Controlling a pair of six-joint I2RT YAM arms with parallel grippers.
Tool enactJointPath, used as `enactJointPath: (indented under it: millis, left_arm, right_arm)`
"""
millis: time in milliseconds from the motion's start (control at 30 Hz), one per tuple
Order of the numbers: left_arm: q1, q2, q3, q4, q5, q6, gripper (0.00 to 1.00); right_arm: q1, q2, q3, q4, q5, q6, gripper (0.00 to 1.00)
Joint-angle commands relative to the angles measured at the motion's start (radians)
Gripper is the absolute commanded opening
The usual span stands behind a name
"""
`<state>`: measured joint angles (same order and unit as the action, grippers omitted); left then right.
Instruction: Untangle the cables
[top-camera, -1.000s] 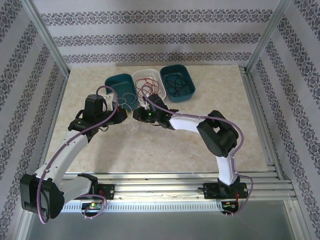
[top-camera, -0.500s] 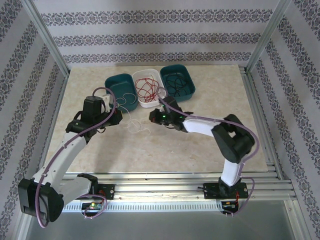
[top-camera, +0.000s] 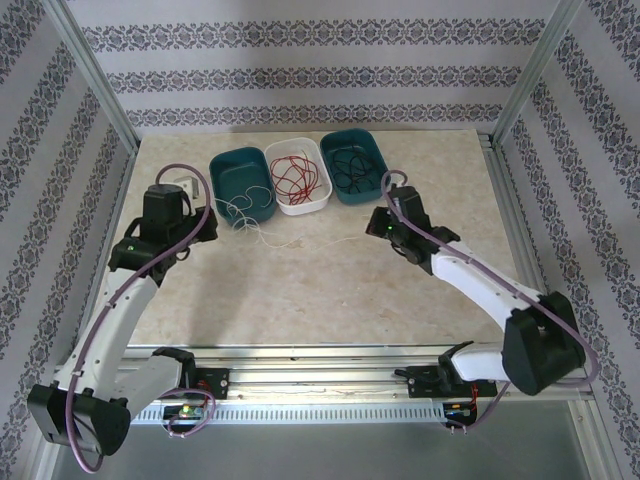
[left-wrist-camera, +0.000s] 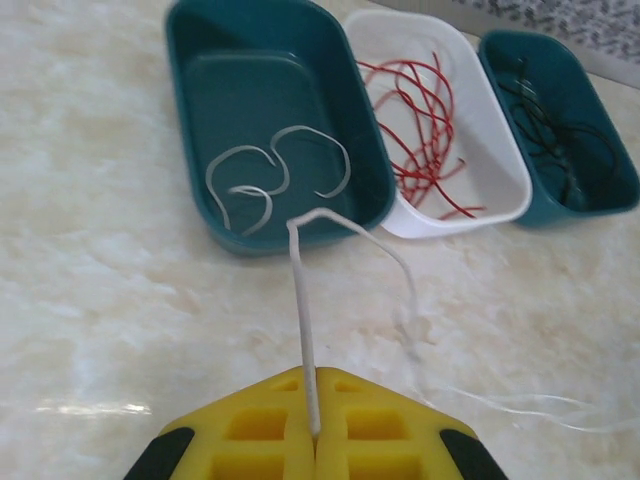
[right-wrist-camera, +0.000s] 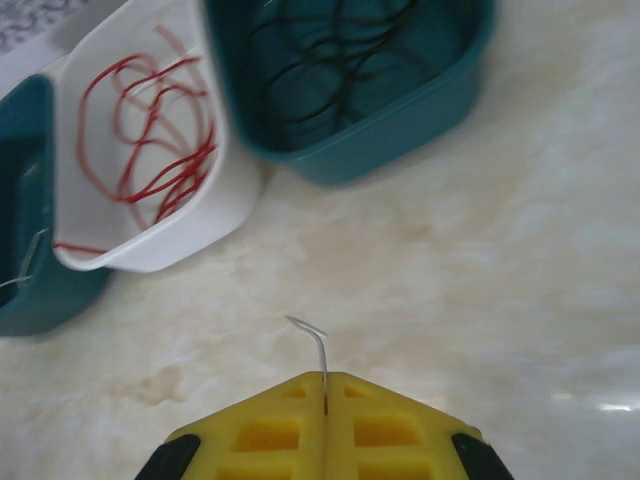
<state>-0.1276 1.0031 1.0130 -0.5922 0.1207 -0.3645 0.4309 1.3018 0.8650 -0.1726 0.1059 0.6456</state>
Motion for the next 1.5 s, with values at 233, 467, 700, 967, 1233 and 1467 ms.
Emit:
enactJointPath:
  millis: [233, 467, 700, 967, 1233, 1467]
  left_arm:
    - [0.090, 0.005, 0.196, -0.052, -0.137, 0.129, 0.00]
    - [0.172, 0.074, 0.309, -0.017, -0.104, 0.166, 0.00]
    - [0.195, 0.137, 0.368, 0.048, 0.034, 0.153, 0.00]
    - [0.183, 0.268, 0.454, 0.132, 0.181, 0.087, 0.00]
    - [0.165, 0.402, 0.504, 0.193, 0.175, 0.081, 0.00]
    - [0.163, 0.512, 0.518, 0.234, 0.203, 0.081, 0.00]
  right_arm:
    - [-0.236, -0.255, -0.071, -0.246, 0.182, -0.124, 0.00]
    - [-0.349, -0.309, -0.086, -0.299, 0.207, -0.146, 0.00]
    - [-0.389, -0.358, -0.089, -0.303, 0.157, -0.158, 0.00]
    - [-0.381, -0.376, -0.052, -0.289, 0.043, -0.146, 0.00]
    - [-0.345, -0.383, -0.002, -0.303, 0.028, -0.155, 0.00]
    - [-0.303, -0.380, 0.037, -0.311, 0.030, -0.162, 0.00]
